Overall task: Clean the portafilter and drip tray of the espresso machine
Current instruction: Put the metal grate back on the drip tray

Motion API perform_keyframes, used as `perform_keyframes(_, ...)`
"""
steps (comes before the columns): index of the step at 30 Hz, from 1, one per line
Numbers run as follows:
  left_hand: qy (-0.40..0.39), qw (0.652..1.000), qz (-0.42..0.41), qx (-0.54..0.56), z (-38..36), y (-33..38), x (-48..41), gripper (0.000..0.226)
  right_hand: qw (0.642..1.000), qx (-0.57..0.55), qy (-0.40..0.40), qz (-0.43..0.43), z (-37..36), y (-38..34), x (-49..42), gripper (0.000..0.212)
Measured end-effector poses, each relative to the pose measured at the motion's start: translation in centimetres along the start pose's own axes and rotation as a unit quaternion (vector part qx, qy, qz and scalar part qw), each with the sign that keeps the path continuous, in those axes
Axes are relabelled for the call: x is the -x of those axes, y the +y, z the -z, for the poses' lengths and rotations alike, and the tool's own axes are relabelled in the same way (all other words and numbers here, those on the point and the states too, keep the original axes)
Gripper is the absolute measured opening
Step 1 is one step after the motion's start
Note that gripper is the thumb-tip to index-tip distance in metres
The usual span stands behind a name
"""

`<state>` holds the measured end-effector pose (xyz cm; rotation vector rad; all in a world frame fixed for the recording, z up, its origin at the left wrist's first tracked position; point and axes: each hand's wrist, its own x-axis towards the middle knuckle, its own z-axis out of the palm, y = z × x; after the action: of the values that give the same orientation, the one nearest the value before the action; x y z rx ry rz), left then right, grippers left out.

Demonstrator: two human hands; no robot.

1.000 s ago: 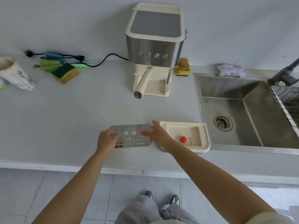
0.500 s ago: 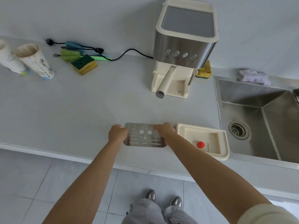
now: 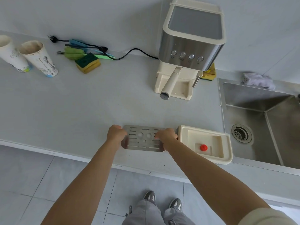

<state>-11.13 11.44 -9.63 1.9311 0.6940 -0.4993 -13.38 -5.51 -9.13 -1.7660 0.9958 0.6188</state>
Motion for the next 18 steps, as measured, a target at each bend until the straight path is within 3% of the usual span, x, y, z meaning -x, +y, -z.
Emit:
perform_keyframes(4,-0.018,1.000,0.005,0.002,0.4,-0.6,-0.2,0.032,1.000,-0.002,0.021,0.001,-0.2,0.3,0.2,0.061)
perform_keyframes(7,-0.020,1.000,0.000,0.009,0.6,-0.9,-0.1,0.011,1.000,0.004,0.026,0.001,-0.3,0.5,0.6,0.064)
perform_keyframes(18,0.021,0.996,-0.089,0.005,1.0,0.2,2.1,0.021,0.983,0.042,0.067,0.166,1.6,2.7,1.8,0.069)
